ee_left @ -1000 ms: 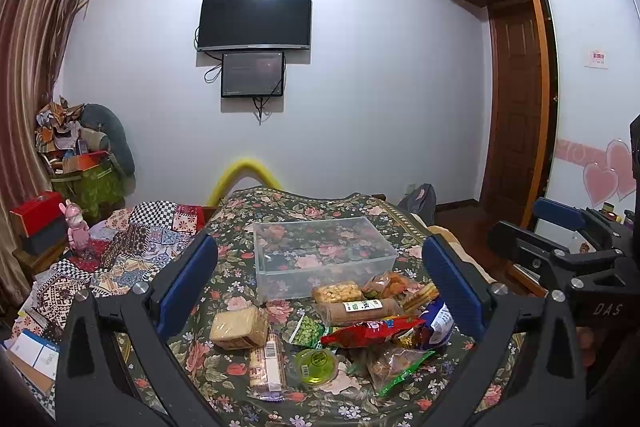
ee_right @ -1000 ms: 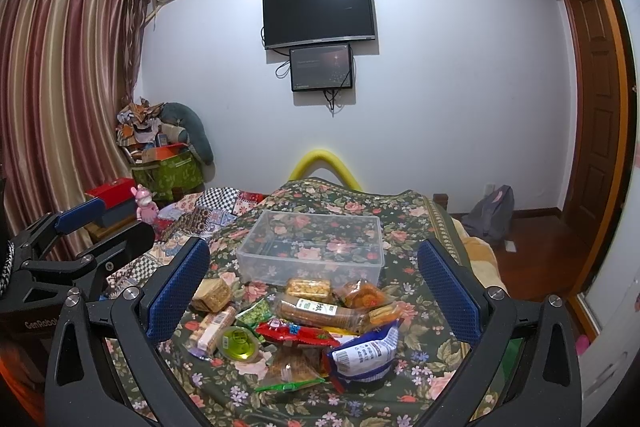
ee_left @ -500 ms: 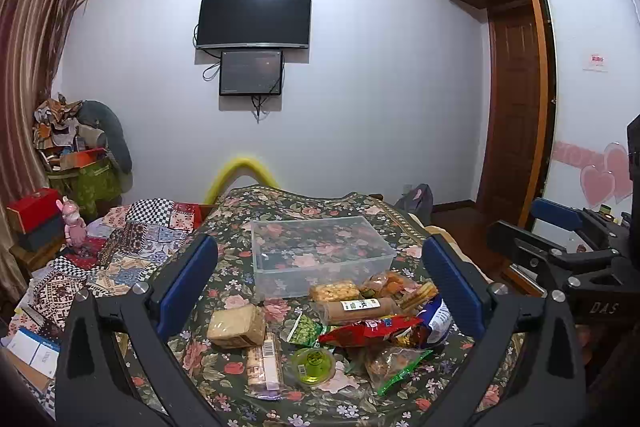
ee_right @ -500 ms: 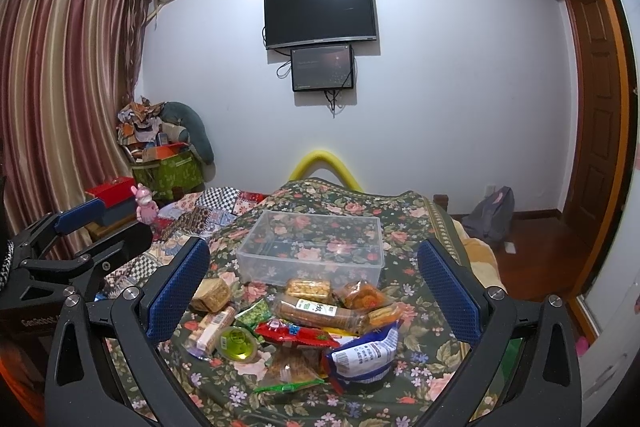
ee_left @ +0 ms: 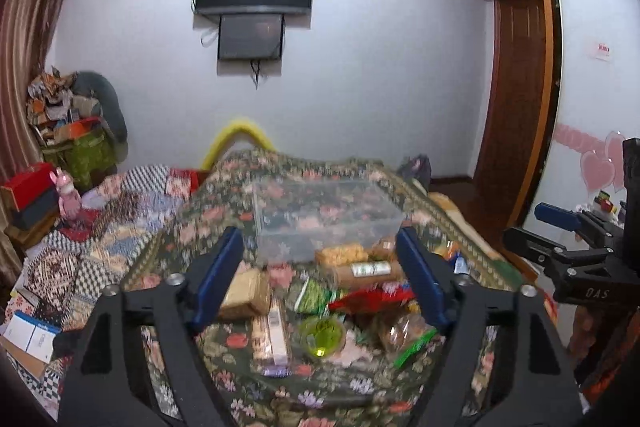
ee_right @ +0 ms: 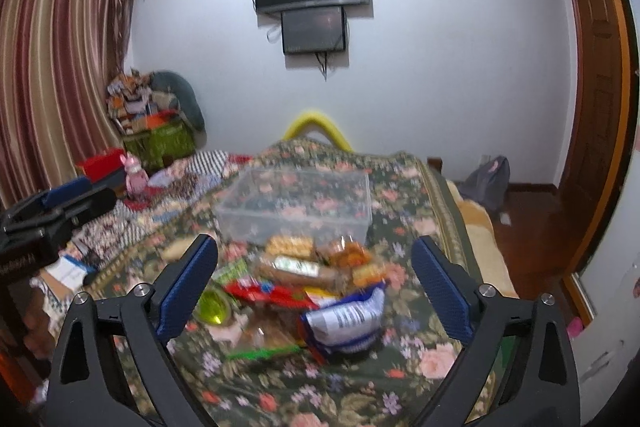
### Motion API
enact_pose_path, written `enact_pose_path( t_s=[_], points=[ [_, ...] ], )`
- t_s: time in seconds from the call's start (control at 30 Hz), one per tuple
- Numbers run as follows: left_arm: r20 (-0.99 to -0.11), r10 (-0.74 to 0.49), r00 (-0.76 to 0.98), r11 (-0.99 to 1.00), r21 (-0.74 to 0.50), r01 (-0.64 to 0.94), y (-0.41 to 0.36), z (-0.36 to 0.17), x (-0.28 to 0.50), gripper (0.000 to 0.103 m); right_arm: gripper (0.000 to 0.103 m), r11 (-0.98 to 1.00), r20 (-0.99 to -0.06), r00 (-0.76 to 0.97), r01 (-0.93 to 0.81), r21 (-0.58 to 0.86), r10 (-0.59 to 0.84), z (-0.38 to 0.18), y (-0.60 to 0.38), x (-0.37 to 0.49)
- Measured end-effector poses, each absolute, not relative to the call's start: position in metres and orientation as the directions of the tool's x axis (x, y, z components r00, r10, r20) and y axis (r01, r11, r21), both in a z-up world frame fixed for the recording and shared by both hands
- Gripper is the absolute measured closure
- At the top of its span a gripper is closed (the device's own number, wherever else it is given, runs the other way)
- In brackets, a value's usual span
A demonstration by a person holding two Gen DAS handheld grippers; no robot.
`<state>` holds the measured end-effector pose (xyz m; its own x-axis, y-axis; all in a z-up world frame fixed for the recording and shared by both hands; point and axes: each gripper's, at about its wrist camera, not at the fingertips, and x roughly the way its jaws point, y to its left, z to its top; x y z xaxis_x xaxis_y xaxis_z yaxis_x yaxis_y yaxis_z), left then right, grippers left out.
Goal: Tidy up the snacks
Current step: 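Grasp the long wrapped biscuit roll with left tool while right tool grasps white-blue chip bag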
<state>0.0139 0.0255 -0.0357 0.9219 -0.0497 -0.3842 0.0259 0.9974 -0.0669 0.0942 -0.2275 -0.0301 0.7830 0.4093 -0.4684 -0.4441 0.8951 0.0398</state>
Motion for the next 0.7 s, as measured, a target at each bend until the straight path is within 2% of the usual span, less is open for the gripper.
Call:
enact_pose_path(
  t_s=[0.2,0.33,0.7],
  points=[
    [-0.508,-0.041,0.86,0.998,-0.06,0.013,0.04,-0.073,0.027,0.037,0.013,0.899,-0.578,0.723,-0.435,0.045,0.379,-0.065,-0.238,0.102],
    [-0.583,-0.035,0.812,0.997,-0.072,-0.008,0.05,-0.099,0.035,0.037,0.013,0.904,-0.642,0.673,-0.42,0.077,0.367,-0.085,-0.243,0.111],
    [-0.715,-0.026,0.698,0.992,-0.106,-0.072,0.075,-0.163,0.072,0.037,0.013,0.908,-0.725,0.603,-0.411,0.075,0.333,-0.118,-0.238,0.137]
  ],
)
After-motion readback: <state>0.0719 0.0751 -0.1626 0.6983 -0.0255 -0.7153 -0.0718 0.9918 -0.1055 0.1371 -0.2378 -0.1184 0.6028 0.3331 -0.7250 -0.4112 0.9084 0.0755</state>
